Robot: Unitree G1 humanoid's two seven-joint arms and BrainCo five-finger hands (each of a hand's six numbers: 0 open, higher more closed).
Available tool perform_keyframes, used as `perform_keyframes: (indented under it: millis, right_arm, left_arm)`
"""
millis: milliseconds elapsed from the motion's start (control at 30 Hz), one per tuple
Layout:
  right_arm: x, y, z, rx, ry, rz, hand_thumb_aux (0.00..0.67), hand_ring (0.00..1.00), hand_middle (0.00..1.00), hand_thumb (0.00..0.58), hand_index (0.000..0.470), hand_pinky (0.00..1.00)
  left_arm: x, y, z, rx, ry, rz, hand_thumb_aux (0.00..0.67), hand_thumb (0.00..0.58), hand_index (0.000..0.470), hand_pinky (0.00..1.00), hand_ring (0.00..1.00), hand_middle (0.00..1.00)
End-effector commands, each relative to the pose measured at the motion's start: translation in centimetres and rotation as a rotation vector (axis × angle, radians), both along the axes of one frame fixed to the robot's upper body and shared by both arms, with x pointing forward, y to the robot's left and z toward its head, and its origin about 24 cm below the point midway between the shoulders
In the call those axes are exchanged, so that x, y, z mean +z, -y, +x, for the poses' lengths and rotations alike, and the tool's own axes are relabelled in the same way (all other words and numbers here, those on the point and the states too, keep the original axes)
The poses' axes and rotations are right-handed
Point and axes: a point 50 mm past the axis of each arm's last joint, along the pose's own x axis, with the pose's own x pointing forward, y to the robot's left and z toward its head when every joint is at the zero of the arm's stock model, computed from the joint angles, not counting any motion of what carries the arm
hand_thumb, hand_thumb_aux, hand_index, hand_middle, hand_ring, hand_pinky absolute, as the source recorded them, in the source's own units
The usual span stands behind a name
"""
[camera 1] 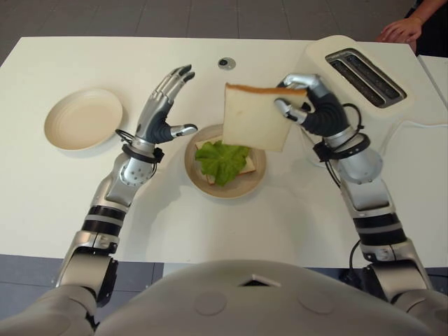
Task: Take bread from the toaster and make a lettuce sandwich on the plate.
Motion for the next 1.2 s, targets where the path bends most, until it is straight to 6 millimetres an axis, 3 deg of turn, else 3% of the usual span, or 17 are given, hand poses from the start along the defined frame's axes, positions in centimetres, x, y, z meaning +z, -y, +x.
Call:
perform_keyframes:
  millis: [33, 167, 300, 400, 633, 733, 800, 833, 867, 900, 933, 967, 1000, 1033, 1067, 1200]
  right_arm:
    - [-3.0, -2.0, 0.1, 0.131, -0.192, 0.012, 0.67, 1.0, 1.0, 0.58, 0.47, 1.0]
    - [-5.7, -2.2, 1.8, 0.152, -0.338, -0.041, 0.67, 1.0, 1.0, 0.58, 0.47, 1.0]
    - [-4.4, -1.3, 3.8, 0.115, -0.314, -0.049, 0.67, 1.0, 1.0, 0.58, 0.47, 1.0]
    - [-4.6, -1.5, 4.8, 0.106, -0.308, -0.125, 0.67, 1.0, 1.0, 0.58, 0.47, 1.0]
    - [-7.0, -4.1, 4.5, 0.179, -0.303, -0.316, 0.67, 1.0, 1.0, 0.58, 0.47, 1.0]
    - [-7.2, -4.1, 4.4, 0.201, -0.321, -0.303, 0.67, 1.0, 1.0, 0.58, 0.47, 1.0]
    - [-7.5, -3.9, 4.4, 0.196, -0.333, -0.315, 0.67, 1.0, 1.0, 0.58, 0.47, 1.0]
    - [-7.6, -3.8, 4.4, 0.19, -0.333, -0.321, 0.67, 1.0, 1.0, 0.58, 0.47, 1.0]
    - [-7.7, -3.7, 4.5, 0.181, -0.33, -0.327, 0.67, 1.0, 1.0, 0.58, 0.47, 1.0]
    - [-7.7, -3.5, 4.6, 0.167, -0.321, -0.343, 0.67, 1.0, 1.0, 0.58, 0.47, 1.0]
    - [-7.8, -3.4, 4.8, 0.153, -0.311, -0.365, 0.67, 1.0, 1.0, 0.58, 0.47, 1.0]
    - [-7.8, -3.3, 4.9, 0.14, -0.299, -0.387, 0.67, 1.0, 1.0, 0.58, 0.47, 1.0]
    - [-7.9, -3.3, 5.0, 0.131, -0.284, -0.407, 0.67, 1.0, 1.0, 0.58, 0.47, 1.0]
    - [-7.8, -3.2, 5.0, 0.126, -0.272, -0.419, 0.67, 1.0, 1.0, 0.58, 0.47, 1.0]
    - [-7.7, -3.3, 5.1, 0.124, -0.259, -0.429, 0.67, 1.0, 1.0, 0.58, 0.47, 1.0]
    - [-7.7, -3.8, 5.0, 0.142, -0.234, -0.449, 0.67, 1.0, 1.0, 0.58, 0.47, 1.0]
  left_arm:
    - [1.5, -1.9, 0.2, 0.093, 0.071, -0.157, 0.0, 0.0, 0.0, 0.0, 0.0, 0.0]
    - [1.5, -2.0, 0.3, 0.067, 0.063, -0.186, 0.0, 0.0, 0.0, 0.0, 0.0, 0.0]
    - [0.8, -0.5, -0.7, -0.079, 0.045, -0.066, 0.0, 0.0, 0.0, 0.0, 0.0, 0.0]
    - [0.7, 0.4, -1.9, -0.199, 0.05, 0.001, 0.0, 0.0, 0.0, 0.0, 0.0, 0.0]
    - [-1.0, 3.2, -4.5, -0.434, -0.046, 0.182, 0.0, 0.0, 0.0, 0.0, 0.0, 0.0]
    - [-1.6, 3.0, -4.4, -0.441, -0.094, 0.205, 0.0, 0.0, 0.0, 0.0, 0.0, 0.0]
    - [-2.5, 3.3, -4.7, -0.474, -0.157, 0.241, 0.039, 0.066, 0.028, 0.0, 0.0, 0.0]
    - [-3.1, 3.4, -4.8, -0.492, -0.195, 0.271, 0.016, 0.027, 0.011, 0.0, 0.0, 0.0]
    - [-3.7, 3.5, -5.0, -0.506, -0.231, 0.309, 0.016, 0.027, 0.011, 0.0, 0.0, 0.0]
    - [-4.3, 3.5, -5.2, -0.523, -0.271, 0.342, 0.045, 0.075, 0.031, 0.0, 0.0, 0.0]
    - [-4.8, 3.5, -5.4, -0.537, -0.301, 0.371, 0.045, 0.075, 0.031, 0.0, 0.0, 0.0]
    - [-5.0, 3.4, -5.6, -0.547, -0.323, 0.393, 0.081, 0.132, 0.057, 0.0, 0.0, 0.0]
    - [-5.4, 3.2, -5.8, -0.557, -0.358, 0.429, 0.142, 0.22, 0.1, 0.0, 0.0, 0.0]
    - [-5.9, 2.9, -6.0, -0.565, -0.395, 0.468, 0.297, 0.4, 0.208, 0.0, 0.0, 0.0]
    - [-6.2, 2.5, -6.3, -0.573, -0.434, 0.494, 0.391, 0.48, 0.275, 0.0, 0.0, 0.0]
    - [-6.6, 1.5, -7.4, -0.597, -0.515, 0.529, 0.431, 0.506, 0.302, 0.0, 0.0, 0.0]
